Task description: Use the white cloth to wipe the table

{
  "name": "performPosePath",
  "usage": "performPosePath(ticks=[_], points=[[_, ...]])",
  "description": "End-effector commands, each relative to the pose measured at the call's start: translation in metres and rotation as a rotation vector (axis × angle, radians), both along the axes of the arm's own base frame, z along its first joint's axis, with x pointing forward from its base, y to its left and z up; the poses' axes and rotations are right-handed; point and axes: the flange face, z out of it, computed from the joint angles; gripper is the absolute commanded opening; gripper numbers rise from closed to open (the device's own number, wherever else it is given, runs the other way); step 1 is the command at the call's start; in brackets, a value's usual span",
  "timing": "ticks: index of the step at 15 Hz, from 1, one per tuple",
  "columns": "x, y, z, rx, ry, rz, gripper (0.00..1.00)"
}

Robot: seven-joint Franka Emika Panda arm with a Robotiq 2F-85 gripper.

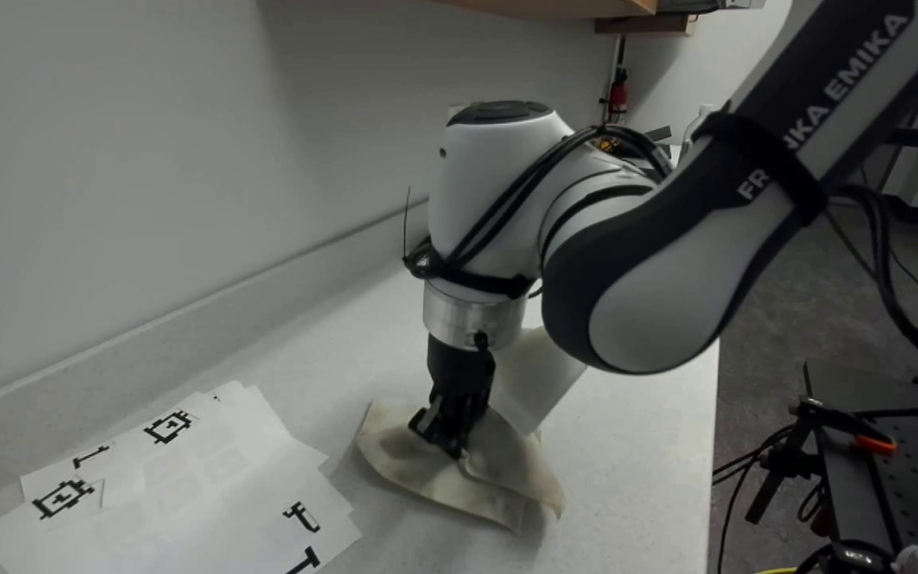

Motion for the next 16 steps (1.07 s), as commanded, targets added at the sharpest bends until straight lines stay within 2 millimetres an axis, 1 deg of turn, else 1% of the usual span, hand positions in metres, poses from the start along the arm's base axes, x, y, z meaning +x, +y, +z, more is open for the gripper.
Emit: performPosePath(ticks=[1, 3, 5, 8, 11, 13, 16], points=[[0.014, -0.062, -0.006, -0.043, 0.0, -0.094, 0.01], [0.018, -0.097, -0.007, -0.065, -0.005, -0.154, 0.01], [0.018, -0.126, -0.009, -0.082, -0.004, -0.205, 0.01], [0.013, -0.162, -0.013, -0.108, -0.002, -0.271, 0.01], [0.005, -0.188, -0.017, -0.148, -0.008, -0.325, 0.01], [0.0, -0.202, -0.018, -0.164, -0.014, -0.362, 0.01], [-0.006, -0.217, -0.019, -0.181, -0.022, -0.415, 0.01]])
